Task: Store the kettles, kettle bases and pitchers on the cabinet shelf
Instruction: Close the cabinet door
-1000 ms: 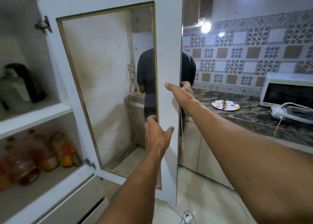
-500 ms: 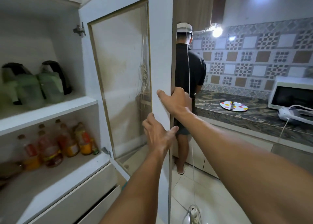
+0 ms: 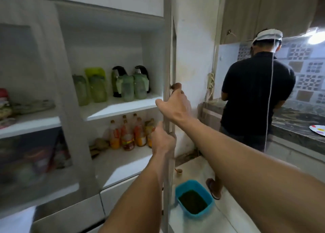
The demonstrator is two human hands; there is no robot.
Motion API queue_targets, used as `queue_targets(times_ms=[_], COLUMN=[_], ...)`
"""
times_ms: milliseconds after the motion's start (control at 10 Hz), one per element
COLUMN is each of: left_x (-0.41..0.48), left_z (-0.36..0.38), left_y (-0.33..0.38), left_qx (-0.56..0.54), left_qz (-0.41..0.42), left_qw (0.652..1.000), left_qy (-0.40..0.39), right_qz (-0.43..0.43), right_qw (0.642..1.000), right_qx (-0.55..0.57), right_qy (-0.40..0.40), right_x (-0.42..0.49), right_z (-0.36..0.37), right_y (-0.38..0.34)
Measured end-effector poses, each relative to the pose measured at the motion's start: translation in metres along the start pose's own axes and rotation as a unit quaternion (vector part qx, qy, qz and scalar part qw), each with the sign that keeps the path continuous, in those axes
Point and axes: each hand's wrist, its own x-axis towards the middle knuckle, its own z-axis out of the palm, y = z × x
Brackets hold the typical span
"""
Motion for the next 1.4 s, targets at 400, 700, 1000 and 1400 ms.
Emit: queue_targets(times_ms=[400,700,1000,1400], left_x=[0.092,0.183,0.244,0.308], left_z=[-0.15,-0.181,-0.204,-0.223], left_y=[-0.084,-0.116,-0.115,-0.129], left_qx=[0.107,0.167,0.162,0.151], left_qz=[-0.108,-0.163,-0.188,-0.134], left_qw=[0.969,0.942,0.923,0.9], left_qy=[0.194,0.24,0.294,0.386], right_qz=[-0.325,-0.461,-0.466,-0.449], right_qw=[0.942,0.865,0.873,0.877], right_qx=[-0.071,-0.195,-0.131,-0.172], right_qy=[-0.046,-0.04,-0.051,-0.03], right_x=[0.057,0.135,0.184,0.219], right_z=[0.147,0.217,0.278,0.322], right_y=[-0.11,-0.13,-0.144,-0.155])
